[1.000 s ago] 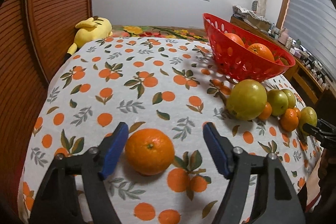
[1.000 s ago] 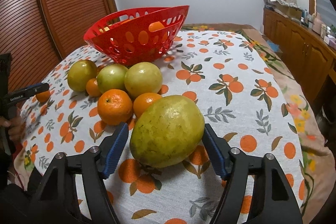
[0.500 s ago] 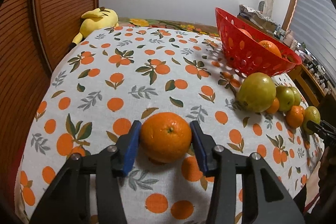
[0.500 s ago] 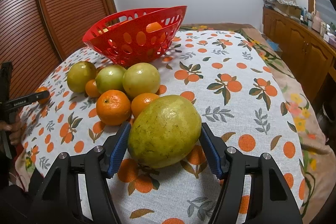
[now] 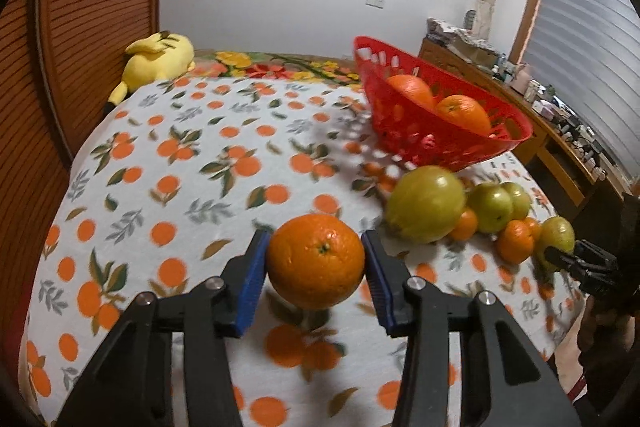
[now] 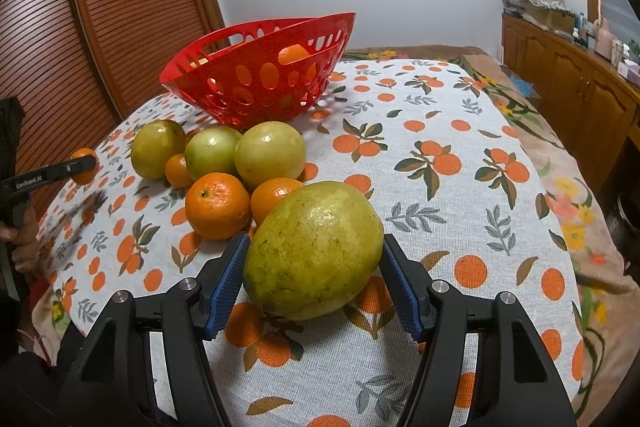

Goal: Organize fruits
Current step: 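Carry the tangerine and the green pomelo up over the red basket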

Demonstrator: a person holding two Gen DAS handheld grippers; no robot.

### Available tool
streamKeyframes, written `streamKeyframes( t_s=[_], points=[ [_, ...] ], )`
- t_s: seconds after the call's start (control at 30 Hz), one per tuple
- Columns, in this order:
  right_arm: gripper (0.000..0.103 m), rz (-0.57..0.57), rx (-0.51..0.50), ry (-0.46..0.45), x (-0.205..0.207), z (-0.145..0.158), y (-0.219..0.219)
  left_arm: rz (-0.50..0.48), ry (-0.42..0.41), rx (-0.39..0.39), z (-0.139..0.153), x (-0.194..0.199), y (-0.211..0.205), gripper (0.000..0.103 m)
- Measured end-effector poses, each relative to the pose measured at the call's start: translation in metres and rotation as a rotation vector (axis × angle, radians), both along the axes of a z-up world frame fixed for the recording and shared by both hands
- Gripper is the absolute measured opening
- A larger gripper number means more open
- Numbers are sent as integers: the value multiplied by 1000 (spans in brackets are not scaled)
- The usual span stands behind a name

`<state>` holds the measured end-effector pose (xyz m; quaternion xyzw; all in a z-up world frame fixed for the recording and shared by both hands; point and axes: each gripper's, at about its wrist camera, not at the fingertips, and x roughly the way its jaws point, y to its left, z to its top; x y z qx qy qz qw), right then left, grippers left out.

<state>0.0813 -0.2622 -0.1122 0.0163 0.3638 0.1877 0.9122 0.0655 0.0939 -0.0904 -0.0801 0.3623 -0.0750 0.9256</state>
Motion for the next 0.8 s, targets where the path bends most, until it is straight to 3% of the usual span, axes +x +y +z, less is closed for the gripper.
streamKeyframes(
  t_s=[0.3,0.8],
  points=[
    [67,18,3,-17,2,9,-3,-77,-38,-3,21,14,-36,45],
    [67,67,5,-121,12,63,0,-153,-109,15,64,36,-77,45]
  ],
)
